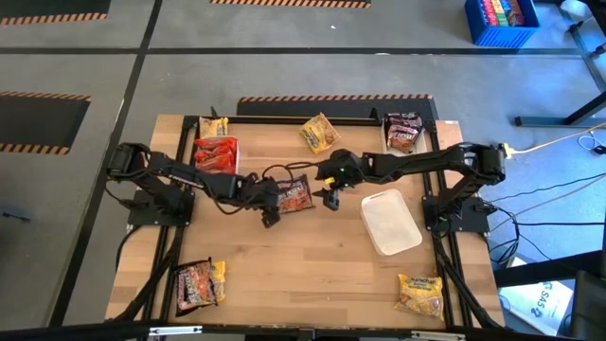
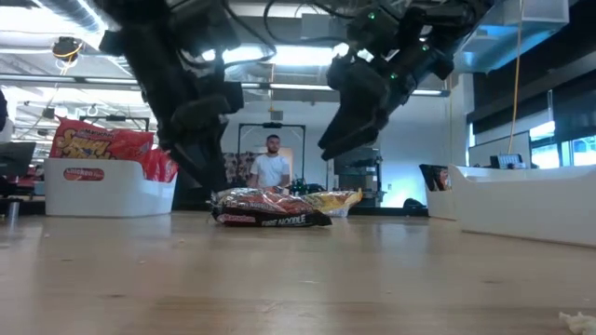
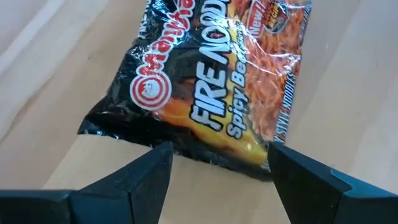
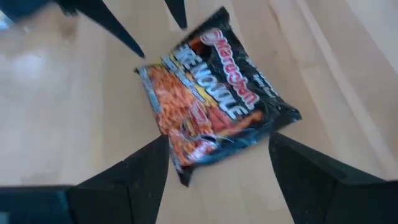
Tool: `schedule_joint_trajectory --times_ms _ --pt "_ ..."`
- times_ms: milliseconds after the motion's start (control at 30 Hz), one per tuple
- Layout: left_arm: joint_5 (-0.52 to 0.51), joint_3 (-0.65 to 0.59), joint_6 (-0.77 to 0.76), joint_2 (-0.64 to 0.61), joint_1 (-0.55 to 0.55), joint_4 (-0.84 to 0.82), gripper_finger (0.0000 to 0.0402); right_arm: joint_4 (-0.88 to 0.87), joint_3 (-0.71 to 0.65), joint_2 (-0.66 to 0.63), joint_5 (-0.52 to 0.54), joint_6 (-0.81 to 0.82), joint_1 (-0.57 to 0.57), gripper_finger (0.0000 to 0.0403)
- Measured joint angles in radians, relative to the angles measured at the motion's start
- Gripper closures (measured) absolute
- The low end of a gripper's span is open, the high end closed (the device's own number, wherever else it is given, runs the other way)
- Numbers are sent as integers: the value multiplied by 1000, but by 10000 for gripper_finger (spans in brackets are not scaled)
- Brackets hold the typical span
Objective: Sort Maruchan noodles
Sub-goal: Put the top black noodle into the top right white bin
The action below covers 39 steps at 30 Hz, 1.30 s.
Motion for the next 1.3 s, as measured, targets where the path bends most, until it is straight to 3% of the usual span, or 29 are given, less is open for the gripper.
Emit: schedule_joint_trajectory --times_ms 200,633,1067,1300 --pt "-47 -64 12 0 1 145 143 -8 0 38 18 51 -2 146" --pt "-45 -104 78 87 -2 241 143 155 0 249 -110 186 -30 145" --pt "-51 -103 127 158 -3 330 143 343 1 347 -297 211 -35 145" --pt "-50 -100 172 161 -8 372 143 476 -1 350 -510 191 -31 145"
